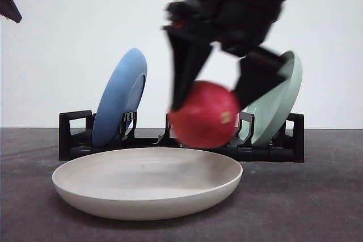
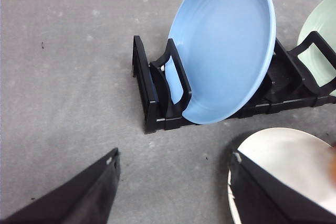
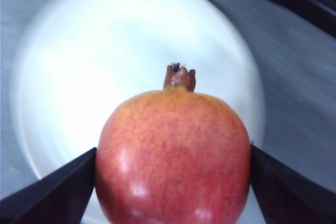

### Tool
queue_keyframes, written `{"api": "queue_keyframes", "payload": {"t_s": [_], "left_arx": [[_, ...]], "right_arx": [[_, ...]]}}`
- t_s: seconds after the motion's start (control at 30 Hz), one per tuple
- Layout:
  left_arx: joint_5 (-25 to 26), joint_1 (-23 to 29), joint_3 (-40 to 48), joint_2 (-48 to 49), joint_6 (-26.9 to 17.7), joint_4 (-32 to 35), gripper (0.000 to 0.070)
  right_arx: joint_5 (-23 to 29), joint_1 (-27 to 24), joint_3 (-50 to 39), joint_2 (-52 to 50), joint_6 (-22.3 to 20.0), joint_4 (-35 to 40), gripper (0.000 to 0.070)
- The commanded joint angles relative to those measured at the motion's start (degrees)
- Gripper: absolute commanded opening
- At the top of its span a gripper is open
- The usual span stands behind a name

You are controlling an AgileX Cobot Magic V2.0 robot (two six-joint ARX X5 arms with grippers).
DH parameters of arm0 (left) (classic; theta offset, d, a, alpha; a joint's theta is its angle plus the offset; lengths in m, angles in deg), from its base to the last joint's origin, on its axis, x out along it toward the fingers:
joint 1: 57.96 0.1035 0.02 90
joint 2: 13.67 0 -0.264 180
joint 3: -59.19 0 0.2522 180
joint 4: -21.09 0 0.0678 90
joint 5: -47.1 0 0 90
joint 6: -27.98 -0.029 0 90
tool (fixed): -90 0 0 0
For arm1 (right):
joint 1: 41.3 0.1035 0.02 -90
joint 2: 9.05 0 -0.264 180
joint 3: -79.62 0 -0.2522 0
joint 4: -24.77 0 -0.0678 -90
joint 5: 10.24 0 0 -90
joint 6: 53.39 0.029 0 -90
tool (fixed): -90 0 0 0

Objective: Place pomegranate in white plate

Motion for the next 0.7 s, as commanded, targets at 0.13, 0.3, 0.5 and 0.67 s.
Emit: {"api": "queue_keyframes", "payload": {"t_s": [0.13,0.3,0.5,0.67], "left_arx": [[-0.26,0.04,-0.35,-0.2,0.22,0.58,0.0393],[-0.25,0.04,-0.35,-0.2,0.22,0.57,0.0393],[-0.26,0.04,-0.35,-0.2,0.22,0.58,0.0393],[-0.26,0.04,-0.35,-0.2,0.21,0.58,0.0393]], "right_arx": [[-0.26,3.34,1.2,5.73,-0.96,6.36,0.049],[-0.2,4.59,1.2,8.49,-0.92,9.4,0.049],[-0.07,5.0,1.2,9.38,-0.74,9.67,0.0524],[-0.41,5.07,1.21,9.37,-0.48,9.58,0.0649]]}}
